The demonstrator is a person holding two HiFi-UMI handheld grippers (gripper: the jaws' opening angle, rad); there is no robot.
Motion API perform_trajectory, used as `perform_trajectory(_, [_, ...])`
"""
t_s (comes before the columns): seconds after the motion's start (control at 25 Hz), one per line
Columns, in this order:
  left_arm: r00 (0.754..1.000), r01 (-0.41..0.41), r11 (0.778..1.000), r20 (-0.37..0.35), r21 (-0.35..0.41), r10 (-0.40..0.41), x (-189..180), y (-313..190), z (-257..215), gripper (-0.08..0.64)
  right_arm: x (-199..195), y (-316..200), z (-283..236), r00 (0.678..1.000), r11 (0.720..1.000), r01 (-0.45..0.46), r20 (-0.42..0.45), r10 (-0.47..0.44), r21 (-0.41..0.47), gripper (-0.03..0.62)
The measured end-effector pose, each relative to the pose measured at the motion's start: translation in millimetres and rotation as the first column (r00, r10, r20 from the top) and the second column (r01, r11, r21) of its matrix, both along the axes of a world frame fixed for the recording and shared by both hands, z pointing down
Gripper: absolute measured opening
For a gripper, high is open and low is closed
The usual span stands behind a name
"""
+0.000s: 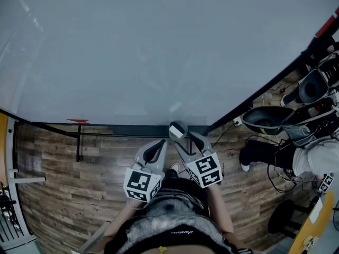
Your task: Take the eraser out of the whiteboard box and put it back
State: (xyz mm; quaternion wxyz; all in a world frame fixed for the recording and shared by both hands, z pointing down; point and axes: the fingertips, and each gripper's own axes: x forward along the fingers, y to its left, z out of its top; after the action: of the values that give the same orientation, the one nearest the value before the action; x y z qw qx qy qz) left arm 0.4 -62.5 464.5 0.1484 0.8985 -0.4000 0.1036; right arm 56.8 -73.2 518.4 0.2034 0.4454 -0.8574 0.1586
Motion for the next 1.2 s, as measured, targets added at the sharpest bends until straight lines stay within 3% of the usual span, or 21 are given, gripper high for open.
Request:
perform_trajectory(0.28, [1.0,0.009,1.0,0.006,-0.011,-0.009,2,-7,1,0.0,2,-3,-1,1.0,1.0,0.005,0.009,-0.005,-0.002,0.18])
perform_trajectory(0.84, [1.0,-0.013,1.0,0.001,-0.007,0.013,8,3,3,0.0,-8,17,-21,0.998,0.998,-0.005,0.059,0.002,0.063,0.008])
perform_trajectory(1.2, [1.0,-0.026,1.0,-0.001,-0.014,0.026,17,8,5,0.0,-5,20,-28,0.998,0.997,-0.004,0.065,-0.001,0.083,0.002])
